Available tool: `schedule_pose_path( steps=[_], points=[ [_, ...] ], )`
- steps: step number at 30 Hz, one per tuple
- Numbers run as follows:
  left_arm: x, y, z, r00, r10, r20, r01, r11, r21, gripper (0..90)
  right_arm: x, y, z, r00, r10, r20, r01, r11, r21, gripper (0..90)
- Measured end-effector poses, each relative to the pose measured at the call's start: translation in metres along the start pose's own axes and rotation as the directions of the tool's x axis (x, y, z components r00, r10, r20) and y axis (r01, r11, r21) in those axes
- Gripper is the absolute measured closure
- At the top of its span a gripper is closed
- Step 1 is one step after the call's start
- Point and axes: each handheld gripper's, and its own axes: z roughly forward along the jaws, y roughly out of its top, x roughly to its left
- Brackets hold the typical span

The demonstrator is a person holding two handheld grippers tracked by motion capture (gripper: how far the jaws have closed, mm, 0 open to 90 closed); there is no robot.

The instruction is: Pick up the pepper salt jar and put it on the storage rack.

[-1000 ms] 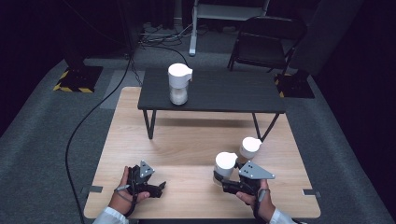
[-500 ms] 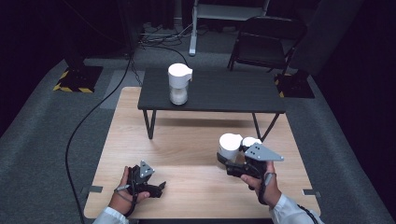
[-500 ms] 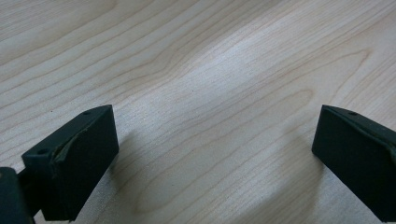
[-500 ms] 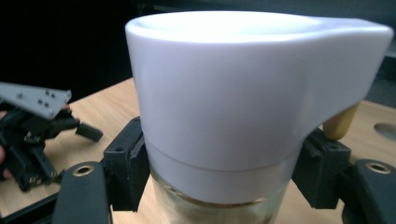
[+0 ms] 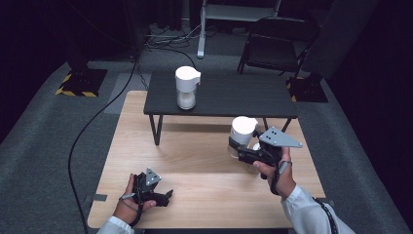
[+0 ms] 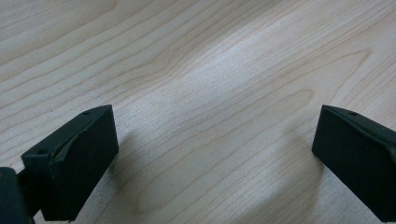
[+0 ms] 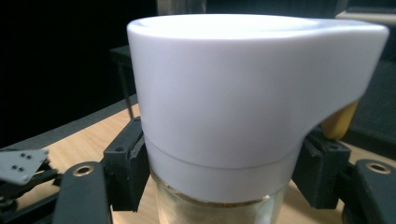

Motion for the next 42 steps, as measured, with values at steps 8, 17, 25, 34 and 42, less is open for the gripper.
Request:
schedule_pose_path(
  steps=[8,17,25,34,42],
  points=[
    [0.000,0.000,0.000,1.0000,0.000,0.001,0.000,1.0000,-0.001,0.3,-0.002,0.016,0.004,0.9996,-0.018,0.022,0.018,1.000,-0.003,29.9],
    [0.000,0.000,0.000,1.0000,0.000,0.002,0.000,1.0000,-0.001,0.2,-0.006,0.028,0.010,0.9991,-0.007,0.041,0.008,1.000,-0.031,29.9],
    [0.000,0.000,0.000,1.0000,0.000,0.002,0.000,1.0000,-0.001,0.2,-0.006,0.041,0.019,0.9978,-0.023,0.062,0.026,0.999,-0.044,29.9],
    [0.000,0.000,0.000,1.0000,0.001,0.002,-0.001,1.0000,0.000,0.2,-0.008,0.055,0.027,0.9963,-0.009,0.086,0.016,0.997,-0.076,29.9],
    [0.000,0.000,0.000,1.0000,0.001,0.002,-0.001,1.0000,0.000,0.2,-0.016,0.069,0.039,0.9944,0.009,0.105,0.001,0.995,-0.101,29.9]
  ],
)
